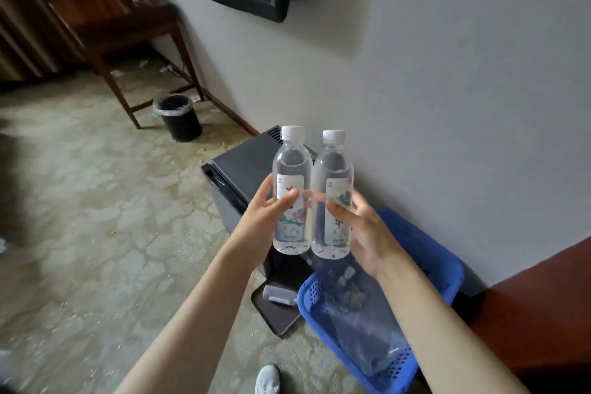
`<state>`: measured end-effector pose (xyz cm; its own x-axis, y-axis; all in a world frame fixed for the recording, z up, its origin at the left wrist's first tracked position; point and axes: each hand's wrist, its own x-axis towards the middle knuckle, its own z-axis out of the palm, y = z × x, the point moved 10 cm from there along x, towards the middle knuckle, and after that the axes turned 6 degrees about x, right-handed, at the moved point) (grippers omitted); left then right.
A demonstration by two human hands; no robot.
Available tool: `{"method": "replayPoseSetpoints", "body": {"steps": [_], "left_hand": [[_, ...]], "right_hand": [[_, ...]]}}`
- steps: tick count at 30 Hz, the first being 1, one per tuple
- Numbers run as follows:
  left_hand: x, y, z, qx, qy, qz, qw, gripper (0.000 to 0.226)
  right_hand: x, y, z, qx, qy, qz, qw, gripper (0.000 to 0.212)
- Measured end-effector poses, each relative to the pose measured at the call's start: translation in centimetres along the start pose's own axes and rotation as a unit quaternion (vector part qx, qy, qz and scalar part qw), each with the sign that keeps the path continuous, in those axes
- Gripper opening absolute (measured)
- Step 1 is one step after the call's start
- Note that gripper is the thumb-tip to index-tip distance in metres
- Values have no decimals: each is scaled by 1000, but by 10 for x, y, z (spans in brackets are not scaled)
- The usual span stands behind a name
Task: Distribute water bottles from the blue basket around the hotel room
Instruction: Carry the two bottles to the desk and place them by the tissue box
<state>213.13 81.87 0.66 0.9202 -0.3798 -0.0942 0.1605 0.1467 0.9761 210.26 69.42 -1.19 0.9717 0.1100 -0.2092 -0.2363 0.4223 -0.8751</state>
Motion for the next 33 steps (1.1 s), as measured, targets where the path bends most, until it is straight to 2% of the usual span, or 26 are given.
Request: {"method": "replayPoseSetpoints", "body": {"steps": [6, 14, 18, 23, 28, 30, 33], "left_hand": [[-23, 39, -42, 12, 58, 39, 998, 42], [-47, 49, -125, 37, 157, 2, 987, 69], [-58, 45, -174, 23, 189, -10, 982, 64], [-82, 53, -255, -22, 227, -4, 974, 57], [-104, 72, -345, -23, 253, -15, 967, 27], [-108, 78, -377, -32, 261, -15, 965, 32], [-108, 93, -419, -26, 269, -5, 963, 52]], "right_hand": [[14, -7, 55, -21, -60, -5, 998, 50], [44, 17, 132, -56, -122, 17, 991, 51], [65, 38, 173, -54, -149, 39, 987, 52], [112, 81, 247, -86, -187, 68, 976, 78], [160, 129, 329, -96, -214, 99, 967, 85], [179, 142, 355, -98, -212, 103, 967, 84], [203, 156, 392, -101, -221, 105, 964, 83]]}}
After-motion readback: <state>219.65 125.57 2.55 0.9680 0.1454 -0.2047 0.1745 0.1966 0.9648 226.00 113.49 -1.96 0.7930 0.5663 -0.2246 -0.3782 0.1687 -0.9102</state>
